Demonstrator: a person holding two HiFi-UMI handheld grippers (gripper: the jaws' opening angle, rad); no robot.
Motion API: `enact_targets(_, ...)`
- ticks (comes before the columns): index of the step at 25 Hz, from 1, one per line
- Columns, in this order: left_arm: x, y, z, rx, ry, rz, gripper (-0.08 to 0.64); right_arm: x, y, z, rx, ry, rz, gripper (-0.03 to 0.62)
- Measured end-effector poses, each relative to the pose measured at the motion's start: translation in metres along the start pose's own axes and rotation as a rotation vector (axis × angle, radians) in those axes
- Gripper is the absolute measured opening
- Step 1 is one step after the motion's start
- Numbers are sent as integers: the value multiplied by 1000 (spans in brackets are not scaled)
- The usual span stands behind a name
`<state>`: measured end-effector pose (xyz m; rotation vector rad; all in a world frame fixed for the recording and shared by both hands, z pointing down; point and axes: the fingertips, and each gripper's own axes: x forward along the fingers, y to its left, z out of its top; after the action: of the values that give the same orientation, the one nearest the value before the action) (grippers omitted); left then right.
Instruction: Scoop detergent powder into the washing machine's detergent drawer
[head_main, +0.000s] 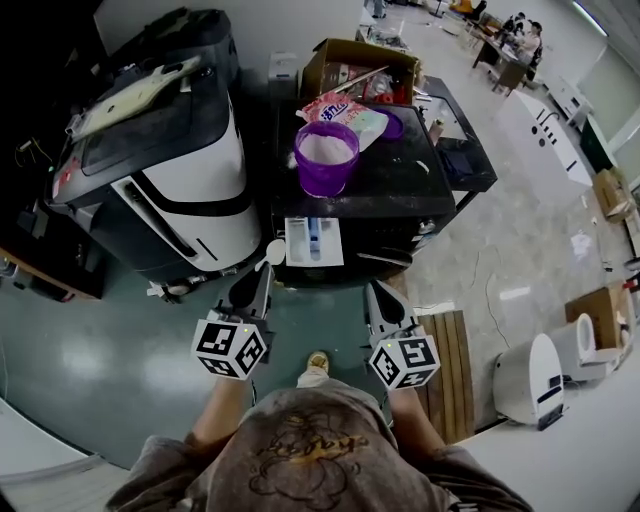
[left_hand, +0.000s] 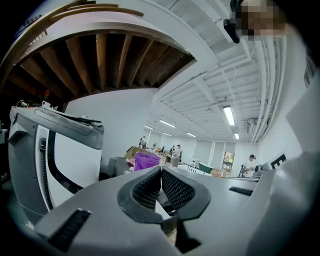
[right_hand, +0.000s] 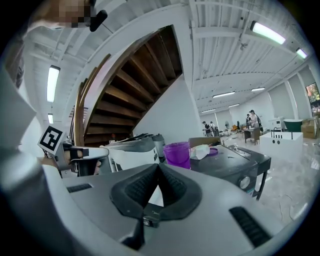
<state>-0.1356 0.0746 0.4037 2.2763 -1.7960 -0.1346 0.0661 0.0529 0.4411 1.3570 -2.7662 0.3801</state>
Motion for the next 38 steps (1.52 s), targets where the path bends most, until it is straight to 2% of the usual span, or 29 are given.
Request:
enact_targets(8,59,4,9,8,-16,29,25,48,-47,14,-2,3,36,3)
enact_targets(16,95,18,19,11,-17,32,24,85,-65,22,1,9,44,3)
enact_targets(22,128,33,30,19,-22,-10,24,112,-77,29,-1,2,9,3)
enact_targets(38,231,83,63,33,-15,-207,23,188,-97,55,1,-34,-158,3)
